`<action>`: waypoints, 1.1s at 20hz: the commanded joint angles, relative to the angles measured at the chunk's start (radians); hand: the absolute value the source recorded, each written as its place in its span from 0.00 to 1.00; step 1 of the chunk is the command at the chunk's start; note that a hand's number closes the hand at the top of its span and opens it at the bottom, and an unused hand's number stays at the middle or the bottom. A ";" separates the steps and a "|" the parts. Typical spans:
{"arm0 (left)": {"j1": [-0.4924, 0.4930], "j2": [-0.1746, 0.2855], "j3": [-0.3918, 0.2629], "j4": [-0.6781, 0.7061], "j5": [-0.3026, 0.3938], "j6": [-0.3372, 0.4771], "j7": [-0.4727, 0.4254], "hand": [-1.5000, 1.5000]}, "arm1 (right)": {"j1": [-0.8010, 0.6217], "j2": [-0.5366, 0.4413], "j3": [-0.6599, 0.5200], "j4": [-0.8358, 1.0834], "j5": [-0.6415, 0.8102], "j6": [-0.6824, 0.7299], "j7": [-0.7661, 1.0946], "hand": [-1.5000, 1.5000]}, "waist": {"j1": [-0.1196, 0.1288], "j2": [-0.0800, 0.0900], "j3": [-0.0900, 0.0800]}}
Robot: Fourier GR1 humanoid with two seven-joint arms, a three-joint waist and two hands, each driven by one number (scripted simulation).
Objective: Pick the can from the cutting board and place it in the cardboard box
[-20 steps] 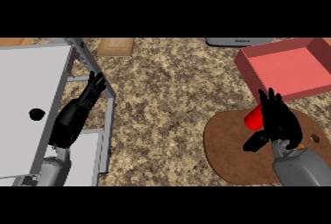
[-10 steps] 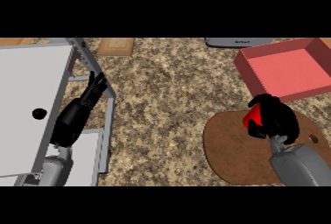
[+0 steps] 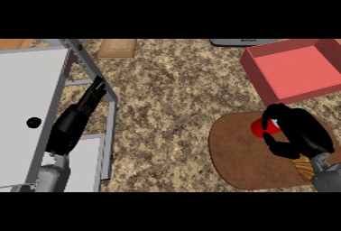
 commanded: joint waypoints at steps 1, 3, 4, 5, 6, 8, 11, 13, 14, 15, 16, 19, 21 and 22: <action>-0.015 -0.029 -0.061 -0.012 -0.043 0.016 0.040 0.50 | 0.055 -0.158 -0.033 0.034 -0.038 -0.078 -0.376 1.00 | -0.018 0.012 0.015; -0.043 0.000 -0.033 0.002 -0.028 -0.004 0.061 0.50 | 0.068 -0.204 -0.110 0.089 -0.061 -0.173 -0.528 1.00 | -0.019 0.013 0.013; 0.020 -0.036 -0.070 0.005 -0.047 0.008 0.014 0.50 | 0.081 -0.234 -0.160 0.113 -0.078 -0.216 -0.587 1.00 | -0.020 0.011 0.012; -0.011 -0.023 -0.066 0.007 -0.064 0.013 0.031 0.50 | 0.061 -0.232 -0.196 0.172 -0.099 -0.237 -0.643 1.00 | -0.007 0.013 0.011; 0.009 -0.001 -0.050 -0.007 -0.046 -0.012 0.020 0.50 | 0.116 -0.259 -0.227 0.140 -0.126 -0.266 -0.703 1.00 | -0.018 0.008 0.010; -0.050 -0.039 -0.062 -0.016 -0.055 0.025 0.085 0.50 | 0.086 -0.270 -0.299 0.182 -0.209 -0.237 -0.786 1.00 | -0.009 0.009 0.009; 0.029 -0.033 -0.061 -0.046 -0.039 0.006 0.058 0.50 | 0.166 -0.372 -0.423 0.157 -0.355 -0.157 -0.929 1.00 | -0.025 0.001 0.008; 0.048 -0.020 -0.056 -0.041 -0.047 -0.010 0.032 0.50 | 0.215 -0.385 -0.475 0.129 -0.401 -0.120 -0.959 1.00 | -0.019 0.002 0.007; -0.020 -0.033 -0.041 0.035 -0.066 0.015 0.031 0.50 | 0.228 -0.382 -0.491 0.108 -0.430 -0.104 -0.998 1.00 | -0.028 0.004 0.006; 0.023 -0.043 -0.063 -0.005 -0.065 0.012 0.027 0.50 | 0.230 -0.420 -0.529 0.103 -0.485 -0.043 -1.027 1.00 | -0.028 0.002 0.006; -0.003 -0.065 -0.079 0.003 -0.099 0.051 0.056 0.50 | 0.246 -0.418 -0.565 0.111 -0.522 -0.027 -1.037 1.00 | -0.033 0.002 0.007; -0.001 -0.036 -0.053 -0.006 -0.066 0.009 0.053 0.50 | 0.245 -0.434 -0.676 0.107 -0.644 0.064 -1.015 1.00 | -0.028 0.002 0.006; -0.018 -0.034 -0.048 0.007 -0.078 0.011 0.057 0.50 | 0.284 -0.421 -0.728 0.099 -0.654 0.067 -0.978 1.00 | -0.025 0.004 0.006; -0.002 -0.020 -0.038 0.025 -0.062 -0.020 0.010 0.50 | 0.215 -0.445 -0.736 0.085 -0.711 0.133 -0.888 1.00 | -0.015 0.005 0.005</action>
